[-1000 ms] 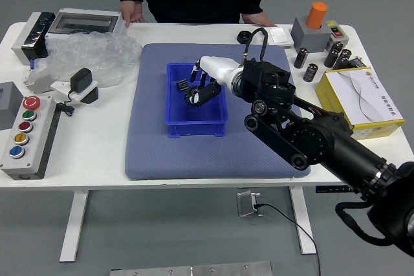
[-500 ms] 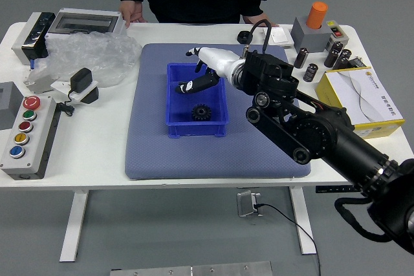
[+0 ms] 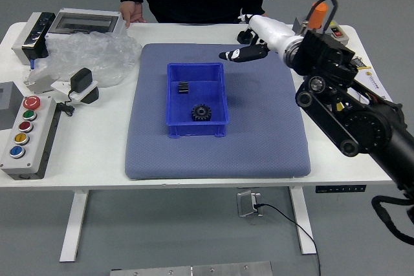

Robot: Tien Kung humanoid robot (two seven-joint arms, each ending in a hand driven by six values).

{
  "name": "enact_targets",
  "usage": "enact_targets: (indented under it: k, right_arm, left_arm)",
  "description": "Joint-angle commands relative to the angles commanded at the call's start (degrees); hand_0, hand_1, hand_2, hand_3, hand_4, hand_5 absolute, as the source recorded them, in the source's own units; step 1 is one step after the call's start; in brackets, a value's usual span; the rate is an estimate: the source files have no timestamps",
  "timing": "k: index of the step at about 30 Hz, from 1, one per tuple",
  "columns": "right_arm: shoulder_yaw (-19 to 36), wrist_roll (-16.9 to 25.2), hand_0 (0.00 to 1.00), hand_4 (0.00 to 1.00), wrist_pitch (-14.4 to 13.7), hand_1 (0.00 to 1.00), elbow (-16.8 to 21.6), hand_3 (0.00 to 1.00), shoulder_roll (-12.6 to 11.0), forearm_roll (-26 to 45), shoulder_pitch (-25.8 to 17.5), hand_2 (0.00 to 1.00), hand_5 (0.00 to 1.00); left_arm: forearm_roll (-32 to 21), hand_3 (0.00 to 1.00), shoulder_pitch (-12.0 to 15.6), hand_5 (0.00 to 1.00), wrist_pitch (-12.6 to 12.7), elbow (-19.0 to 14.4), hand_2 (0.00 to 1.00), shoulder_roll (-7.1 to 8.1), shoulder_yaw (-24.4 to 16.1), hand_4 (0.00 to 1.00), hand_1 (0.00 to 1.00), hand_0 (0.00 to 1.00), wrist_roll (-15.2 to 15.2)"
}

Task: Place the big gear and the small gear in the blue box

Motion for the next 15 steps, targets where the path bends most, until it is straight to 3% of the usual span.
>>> enact_targets:
  k: [3, 4, 9, 10, 11, 15]
  right_arm:
    - [1.92, 2.77, 0.713, 0.854, -4.10, 0.656, 0.30, 0.866, -2.60, 3.48, -2.70, 0.742, 0.499]
    - [2.54, 3.67, 0.802, 0.754, -5.33, 0.732, 0.30, 0.880, -3.19, 4.65, -3.50, 0.820, 0.569]
    - [5.86, 9.28, 0.802, 0.754, -11.86, 0.732, 0.64, 0.880, -5.34, 13.14, -7.63, 0.820, 0.569]
    - [6.44, 10.28, 0.872, 0.742, -12.91, 0.811, 0.77, 0.905, -5.61, 14.84, -8.25, 0.887, 0.709]
    - [7.06, 11.41, 0.872, 0.742, -14.05, 0.811, 0.91, 0.905, -5.86, 16.86, -8.88, 0.887, 0.709]
    - [9.36, 15.96, 0.872, 0.742, -16.04, 0.811, 1.78, 0.905, -6.51, 25.19, -11.06, 0.887, 0.709]
  left_arm:
    - [-0.27, 0.868, -0.03, 0.306, 0.06, 0.00, 0.829, -0.08, 0.03, 0.772, 0.822, 0.855, -0.10]
    - [-0.39, 0.868, -0.03, 0.306, 0.08, 0.00, 0.829, -0.11, 0.08, 0.772, 0.822, 0.855, -0.14]
    - [-0.80, 0.868, 0.11, 0.306, 0.13, 0.00, 0.829, -0.32, 0.22, 0.772, 0.822, 0.855, -0.13]
    - [-0.85, 0.868, 0.12, 0.306, 0.13, 0.00, 0.829, -0.34, 0.23, 0.773, 0.822, 0.854, -0.12]
    - [-0.93, 0.868, 0.14, 0.306, 0.14, 0.00, 0.829, -0.37, 0.28, 0.773, 0.822, 0.854, -0.14]
    - [-1.03, 0.868, 0.12, 0.306, 0.16, 0.00, 0.829, -0.45, 0.27, 0.773, 0.822, 0.854, -0.12]
